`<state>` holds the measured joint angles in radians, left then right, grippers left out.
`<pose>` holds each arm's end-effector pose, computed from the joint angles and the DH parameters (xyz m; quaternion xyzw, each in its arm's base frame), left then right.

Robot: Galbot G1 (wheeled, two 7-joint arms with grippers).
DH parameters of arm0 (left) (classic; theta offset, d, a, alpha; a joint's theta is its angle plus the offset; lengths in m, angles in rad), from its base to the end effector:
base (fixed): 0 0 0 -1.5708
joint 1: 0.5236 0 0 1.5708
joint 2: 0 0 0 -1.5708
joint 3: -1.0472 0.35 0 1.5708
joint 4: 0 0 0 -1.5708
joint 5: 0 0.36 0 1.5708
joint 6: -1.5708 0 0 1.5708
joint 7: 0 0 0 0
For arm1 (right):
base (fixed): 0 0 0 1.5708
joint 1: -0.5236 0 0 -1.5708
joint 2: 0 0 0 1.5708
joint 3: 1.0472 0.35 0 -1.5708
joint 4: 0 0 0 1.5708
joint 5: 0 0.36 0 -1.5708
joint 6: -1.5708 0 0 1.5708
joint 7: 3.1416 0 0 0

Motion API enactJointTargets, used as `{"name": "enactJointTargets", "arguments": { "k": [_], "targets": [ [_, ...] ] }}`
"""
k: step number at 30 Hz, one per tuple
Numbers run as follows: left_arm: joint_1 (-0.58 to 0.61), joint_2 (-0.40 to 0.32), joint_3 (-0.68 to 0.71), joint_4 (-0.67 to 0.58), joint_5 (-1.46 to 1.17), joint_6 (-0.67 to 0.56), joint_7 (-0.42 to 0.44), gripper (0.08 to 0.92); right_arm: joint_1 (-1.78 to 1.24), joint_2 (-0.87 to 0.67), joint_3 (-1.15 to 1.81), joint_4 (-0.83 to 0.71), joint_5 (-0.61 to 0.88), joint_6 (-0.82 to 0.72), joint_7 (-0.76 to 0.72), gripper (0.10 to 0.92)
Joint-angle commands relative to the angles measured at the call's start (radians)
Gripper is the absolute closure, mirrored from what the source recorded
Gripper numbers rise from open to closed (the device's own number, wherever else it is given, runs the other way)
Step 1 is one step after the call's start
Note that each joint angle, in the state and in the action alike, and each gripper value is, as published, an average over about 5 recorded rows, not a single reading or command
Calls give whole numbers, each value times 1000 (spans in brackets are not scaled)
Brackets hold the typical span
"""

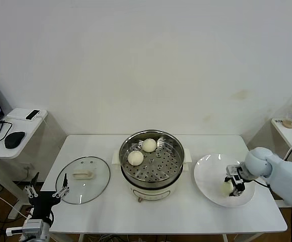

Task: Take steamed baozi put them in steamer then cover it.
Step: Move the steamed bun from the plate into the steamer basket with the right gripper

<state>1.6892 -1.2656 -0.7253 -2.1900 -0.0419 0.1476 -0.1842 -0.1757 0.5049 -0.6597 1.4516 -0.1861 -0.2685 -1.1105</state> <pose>0.1600 0.0984 -0.2656 0.0935 -0.9802 -0.1661 0.0538 0.4540 -0.1837 -0.2054 0.4827 -0.5317 0.5481 0.4289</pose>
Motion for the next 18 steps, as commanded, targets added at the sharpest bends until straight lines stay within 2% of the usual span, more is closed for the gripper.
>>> {"name": "enactJointTargets", "arguments": {
  "k": [1,8,18],
  "targets": [
    [-1,2,0,-1,-2,0,1,177,221,-36,-83,35,77,5,-38,407],
    [-3,3,4,-5,-3,-1,1,177,506,5,-211,43,177,-5,-36,400],
    [2,-3,-11,6,-1,-1,1,177,745,282,-336,53,295,-43,20,397]
  ]
}}
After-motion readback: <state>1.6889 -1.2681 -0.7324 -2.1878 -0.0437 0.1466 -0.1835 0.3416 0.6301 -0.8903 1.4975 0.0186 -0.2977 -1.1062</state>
